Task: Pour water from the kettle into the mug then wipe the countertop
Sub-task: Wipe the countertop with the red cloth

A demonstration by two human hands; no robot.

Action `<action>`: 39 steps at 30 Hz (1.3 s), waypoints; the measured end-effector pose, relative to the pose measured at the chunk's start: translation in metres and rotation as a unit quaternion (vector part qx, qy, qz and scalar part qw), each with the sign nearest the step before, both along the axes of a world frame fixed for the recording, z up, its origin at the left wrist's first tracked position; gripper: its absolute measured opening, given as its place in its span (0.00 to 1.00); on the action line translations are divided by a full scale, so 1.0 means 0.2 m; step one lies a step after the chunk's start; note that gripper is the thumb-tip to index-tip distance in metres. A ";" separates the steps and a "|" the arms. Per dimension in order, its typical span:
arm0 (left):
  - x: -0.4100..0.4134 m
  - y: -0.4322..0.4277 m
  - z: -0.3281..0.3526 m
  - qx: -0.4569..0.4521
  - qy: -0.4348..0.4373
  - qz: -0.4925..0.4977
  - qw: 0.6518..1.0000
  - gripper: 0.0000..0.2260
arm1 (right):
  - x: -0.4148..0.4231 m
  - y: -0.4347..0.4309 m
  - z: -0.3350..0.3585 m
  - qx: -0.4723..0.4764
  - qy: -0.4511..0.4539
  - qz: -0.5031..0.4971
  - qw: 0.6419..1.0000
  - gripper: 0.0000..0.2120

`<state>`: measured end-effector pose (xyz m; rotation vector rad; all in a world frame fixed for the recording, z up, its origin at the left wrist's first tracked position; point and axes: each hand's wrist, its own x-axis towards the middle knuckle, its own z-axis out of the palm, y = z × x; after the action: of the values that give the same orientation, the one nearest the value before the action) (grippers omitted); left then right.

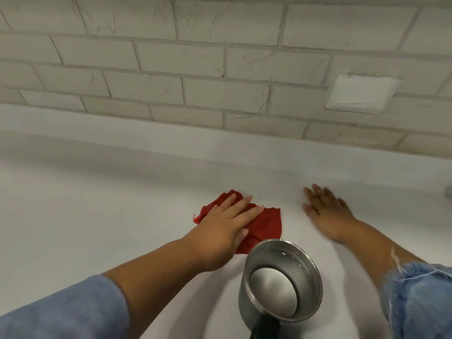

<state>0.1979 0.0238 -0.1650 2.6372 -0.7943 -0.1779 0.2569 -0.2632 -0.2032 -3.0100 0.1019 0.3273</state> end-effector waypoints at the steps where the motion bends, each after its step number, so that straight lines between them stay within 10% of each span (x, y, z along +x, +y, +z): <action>1: 0.02 -0.01 -0.02 0.010 0.017 0.002 1.000 0.22 | 0.00 0.00 0.00 -0.007 -0.002 -0.001 1.000 0.27; 9: 0.02 -0.04 -0.08 -0.047 -0.005 0.187 0.981 0.12 | 0.00 0.01 -0.01 -0.027 -0.015 -0.003 1.000 0.26; 15: -0.10 0.04 -0.17 0.100 0.006 0.110 0.989 0.35 | -0.01 0.01 -0.02 -0.022 -0.025 -0.004 0.999 0.26; 30: -0.38 0.90 -0.07 0.008 -0.036 0.304 0.952 0.19 | -0.04 0.04 0.01 -0.020 -0.008 -0.025 0.999 0.26; 39: -0.82 0.57 -0.10 0.067 0.073 0.029 0.995 0.25 | -0.23 0.01 0.10 0.145 -0.082 -0.086 0.982 0.25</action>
<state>0.0334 0.1382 -0.1846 2.7314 -0.6774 -0.4157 0.2112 -0.2609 -0.1838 -2.7026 0.2727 0.0699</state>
